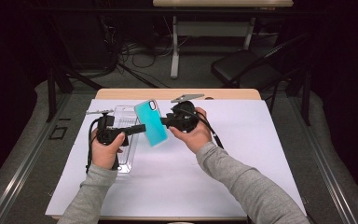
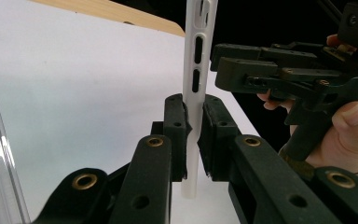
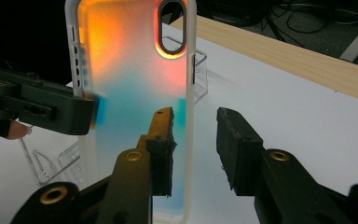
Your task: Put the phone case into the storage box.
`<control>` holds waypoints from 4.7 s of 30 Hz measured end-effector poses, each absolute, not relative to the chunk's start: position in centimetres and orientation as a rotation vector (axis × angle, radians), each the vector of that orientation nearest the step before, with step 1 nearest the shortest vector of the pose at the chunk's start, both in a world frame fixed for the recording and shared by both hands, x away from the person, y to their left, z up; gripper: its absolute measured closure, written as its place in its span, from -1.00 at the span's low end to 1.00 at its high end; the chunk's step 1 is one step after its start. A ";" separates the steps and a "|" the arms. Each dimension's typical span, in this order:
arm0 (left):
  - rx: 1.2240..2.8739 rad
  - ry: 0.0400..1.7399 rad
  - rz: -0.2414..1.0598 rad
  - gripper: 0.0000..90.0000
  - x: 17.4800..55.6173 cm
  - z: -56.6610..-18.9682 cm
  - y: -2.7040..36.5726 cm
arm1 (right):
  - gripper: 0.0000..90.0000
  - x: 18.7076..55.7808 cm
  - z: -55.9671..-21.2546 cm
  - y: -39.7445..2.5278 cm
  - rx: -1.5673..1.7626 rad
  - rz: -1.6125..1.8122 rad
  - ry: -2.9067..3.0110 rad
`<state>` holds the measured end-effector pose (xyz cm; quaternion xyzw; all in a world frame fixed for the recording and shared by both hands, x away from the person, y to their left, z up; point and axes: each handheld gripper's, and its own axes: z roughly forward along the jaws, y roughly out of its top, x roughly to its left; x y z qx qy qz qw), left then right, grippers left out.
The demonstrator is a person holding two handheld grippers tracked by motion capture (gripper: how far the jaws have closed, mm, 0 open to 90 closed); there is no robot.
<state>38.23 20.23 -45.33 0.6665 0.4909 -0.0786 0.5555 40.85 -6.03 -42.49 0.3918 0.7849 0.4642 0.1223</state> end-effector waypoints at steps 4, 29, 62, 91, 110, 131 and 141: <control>1.579 1.148 -0.170 0.82 38.1 -45.2 20.2 | 0.43 40.7 -42.4 -6.5 1.142 1.377 2.296; 1.643 1.044 -0.138 0.82 37.3 -44.5 19.6 | 0.07 39.2 -41.6 -10.4 1.019 1.494 2.316; 1.712 0.943 -0.129 0.82 36.5 -44.3 18.5 | 0.16 36.7 -42.7 -12.6 0.959 1.622 2.352; 1.733 0.885 -0.165 0.82 35.9 -44.3 17.5 | 0.25 37.0 -43.6 -13.3 0.987 1.711 2.379; 1.759 0.843 -0.200 0.82 35.6 -44.5 16.3 | 0.46 37.3 -44.1 -13.4 1.003 1.721 2.418; 1.768 0.832 -0.203 0.82 35.5 -44.5 16.1 | 0.67 37.4 -44.3 -13.3 1.011 1.734 2.438; 1.765 0.828 -0.203 0.82 35.5 -44.4 16.1 | 0.75 37.5 -44.3 -13.5 1.015 1.757 2.434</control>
